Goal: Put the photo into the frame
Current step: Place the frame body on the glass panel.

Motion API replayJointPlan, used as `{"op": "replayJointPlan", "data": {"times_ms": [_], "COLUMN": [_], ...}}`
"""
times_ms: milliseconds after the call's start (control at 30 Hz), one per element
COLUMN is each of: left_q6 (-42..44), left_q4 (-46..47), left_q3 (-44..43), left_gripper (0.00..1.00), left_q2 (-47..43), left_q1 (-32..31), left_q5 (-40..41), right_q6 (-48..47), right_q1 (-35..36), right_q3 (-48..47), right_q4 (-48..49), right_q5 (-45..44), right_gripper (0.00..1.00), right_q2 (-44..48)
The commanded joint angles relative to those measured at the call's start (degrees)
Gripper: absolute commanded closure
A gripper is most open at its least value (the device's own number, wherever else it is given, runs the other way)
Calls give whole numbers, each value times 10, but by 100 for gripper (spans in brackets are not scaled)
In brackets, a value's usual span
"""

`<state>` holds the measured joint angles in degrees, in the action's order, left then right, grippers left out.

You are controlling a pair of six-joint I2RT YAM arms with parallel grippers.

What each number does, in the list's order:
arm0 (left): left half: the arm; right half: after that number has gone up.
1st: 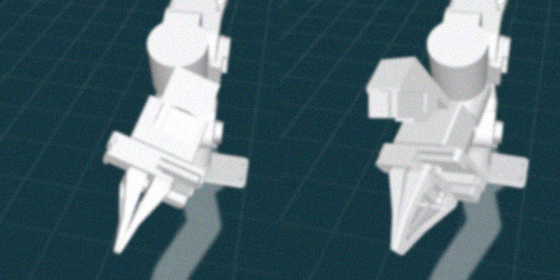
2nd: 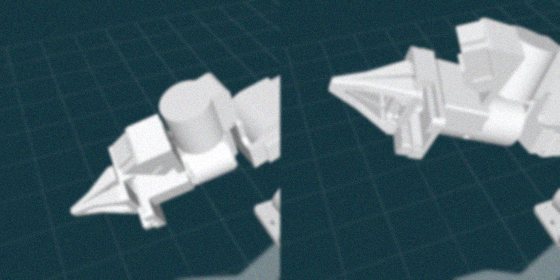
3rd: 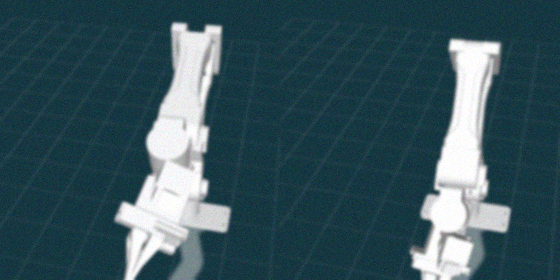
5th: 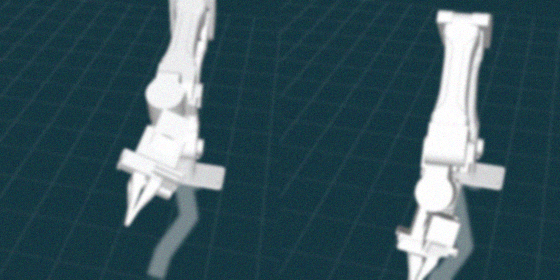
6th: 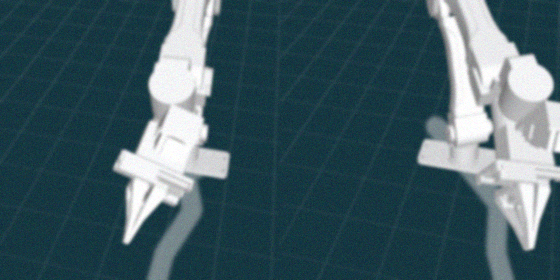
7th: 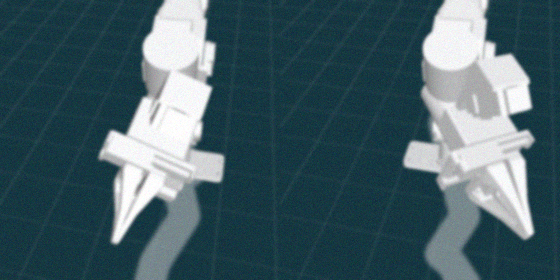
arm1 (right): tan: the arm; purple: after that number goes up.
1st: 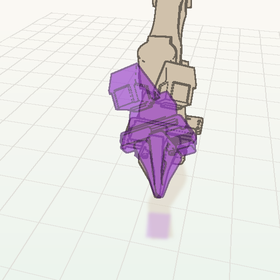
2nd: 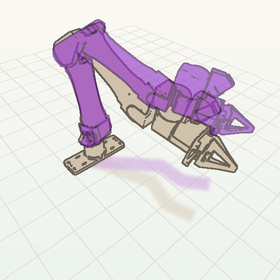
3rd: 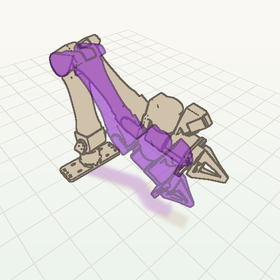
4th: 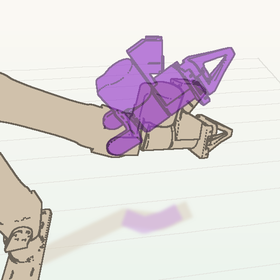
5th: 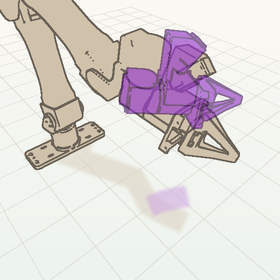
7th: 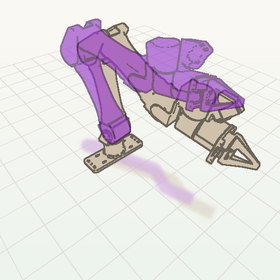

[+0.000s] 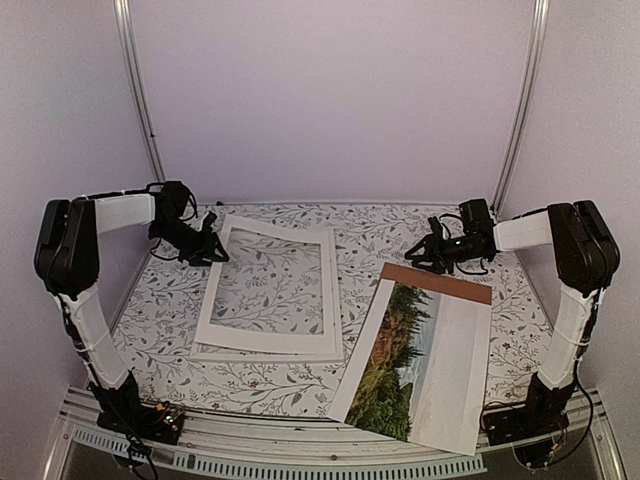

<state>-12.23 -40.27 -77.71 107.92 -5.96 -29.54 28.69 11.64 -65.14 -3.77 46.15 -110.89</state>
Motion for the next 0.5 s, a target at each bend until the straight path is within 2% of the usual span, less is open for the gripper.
{"op": "replayJointPlan", "data": {"times_ms": [0, 467], "left_q6": [5, 1], "left_q4": [-9, -23], "left_q3": [-7, -17], "left_gripper": [59, 54], "left_q2": [2, -14], "left_q1": [-8, -13], "left_q5": [27, 93], "right_q6": [1, 1], "right_q1": [4, 6], "right_q3": [5, 7], "right_q4": [10, 10], "right_q5": [2, 3], "right_gripper": [58, 58], "right_q2": [-11, -11]}}
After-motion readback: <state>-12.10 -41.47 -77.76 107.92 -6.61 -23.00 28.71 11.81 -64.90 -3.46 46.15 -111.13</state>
